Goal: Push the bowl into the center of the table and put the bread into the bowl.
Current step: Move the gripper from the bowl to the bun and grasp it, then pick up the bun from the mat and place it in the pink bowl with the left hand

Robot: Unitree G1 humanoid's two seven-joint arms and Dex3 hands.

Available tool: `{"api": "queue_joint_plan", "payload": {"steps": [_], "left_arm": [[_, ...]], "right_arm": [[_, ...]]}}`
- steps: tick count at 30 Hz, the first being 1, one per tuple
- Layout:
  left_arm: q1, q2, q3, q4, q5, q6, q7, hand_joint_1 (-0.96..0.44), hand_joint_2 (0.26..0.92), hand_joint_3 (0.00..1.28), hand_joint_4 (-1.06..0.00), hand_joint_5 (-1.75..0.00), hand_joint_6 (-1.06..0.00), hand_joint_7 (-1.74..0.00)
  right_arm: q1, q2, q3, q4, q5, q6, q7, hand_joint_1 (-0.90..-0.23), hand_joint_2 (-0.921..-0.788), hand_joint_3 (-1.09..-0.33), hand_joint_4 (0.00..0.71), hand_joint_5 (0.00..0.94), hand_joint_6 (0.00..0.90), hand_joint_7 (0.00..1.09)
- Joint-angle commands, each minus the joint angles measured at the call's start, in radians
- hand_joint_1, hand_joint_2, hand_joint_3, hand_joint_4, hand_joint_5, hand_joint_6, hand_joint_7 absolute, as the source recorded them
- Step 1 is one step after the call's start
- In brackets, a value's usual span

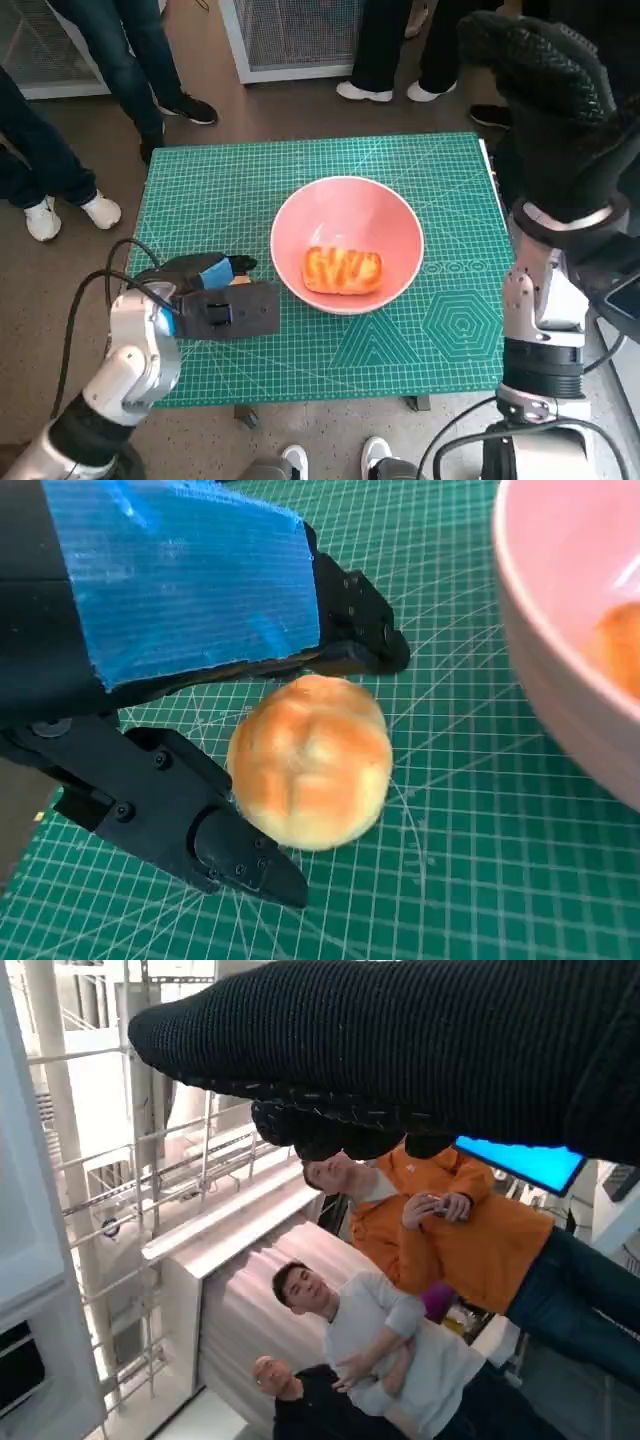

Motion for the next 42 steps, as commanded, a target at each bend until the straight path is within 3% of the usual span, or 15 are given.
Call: {"api": "queue_joint_plan", "payload": {"steps": [1,2,4,5,7,10,13,32,39,42], "left_arm": [[-0.004,-0.01,-0.008,0.059,-0.001,-0.053,0.031,0.18,0.859,0.05,-0.84,-1.05,-0.68,-0.72],[-0.005,-0.01,-0.01,0.072,-0.002,-0.066,0.038,0.12,0.859,0.06,-0.84,-1.08,-0.69,-0.8],[-0.006,-0.008,-0.012,0.096,-0.003,-0.088,0.047,0.06,0.792,0.2,-0.82,-1.14,-0.7,-0.9],[-0.007,-0.008,-0.012,0.104,-0.003,-0.095,0.05,0.04,0.721,0.35,-0.8,-1.2,-0.69,-0.96],[-0.008,-0.004,-0.011,0.111,-0.003,-0.11,0.051,0.02,0.638,0.53,-0.74,-1.33,-0.7,-1.02],[-0.014,0.008,-0.007,0.114,-0.002,-0.129,0.04,0.01,0.591,0.66,-0.63,-1.5,-0.72,-1.02],[-0.018,0.018,-0.001,0.108,0.001,-0.138,0.029,0.01,0.577,0.71,-0.59,-1.57,-0.72,-1.03],[-0.006,0.047,0.067,0.01,0.005,-0.122,-0.002,0.0,0.753,0.36,-0.67,-1.31,-0.7,-1.04],[-0.03,0.083,0.125,-0.071,-0.005,-0.098,-0.057,0.0,0.773,0.32,-0.63,-1.31,-0.74,-1.03],[-0.047,0.093,0.159,-0.124,-0.007,-0.073,-0.086,0.0,0.775,0.31,-0.67,-1.25,-0.71,-1.07]], "right_arm": [[0.013,-0.006,-0.002,-0.001,0.008,0.012,0.009,-0.671,-0.921,-0.741,0.318,0.005,0.241,0.32],[0.014,-0.006,-0.002,-0.001,0.008,0.012,0.008,-0.671,-0.921,-0.741,0.318,0.005,0.241,0.32],[0.014,-0.007,-0.002,-0.002,0.008,0.011,0.008,-0.672,-0.921,-0.741,0.319,0.005,0.242,0.32],[0.014,-0.007,-0.002,-0.002,0.008,0.011,0.008,-0.672,-0.921,-0.741,0.319,0.005,0.242,0.32],[0.014,-0.007,-0.002,-0.001,0.007,0.01,0.008,-0.67,-0.921,-0.741,0.319,0.004,0.243,0.32],[0.017,-0.01,-0.002,-0.005,0.004,0.009,0.006,-0.664,-0.921,-0.742,0.319,0.004,0.247,0.32],[0.016,-0.011,-0.003,-0.004,0.005,0.009,0.007,-0.66,-0.921,-0.742,0.32,0.004,0.25,0.32],[0.015,-0.005,-0.001,-0.002,0.006,0.006,0.008,-0.652,-0.921,-0.741,0.328,0.005,0.259,0.32],[0.014,-0.003,0.001,-0.005,0.009,0.009,0.009,-0.655,-0.921,-0.74,0.327,0.004,0.26,0.32],[0.013,-0.003,0.002,-0.004,0.016,0.013,0.015,-0.66,-0.921,-0.737,0.326,0.003,0.26,0.32]]}}
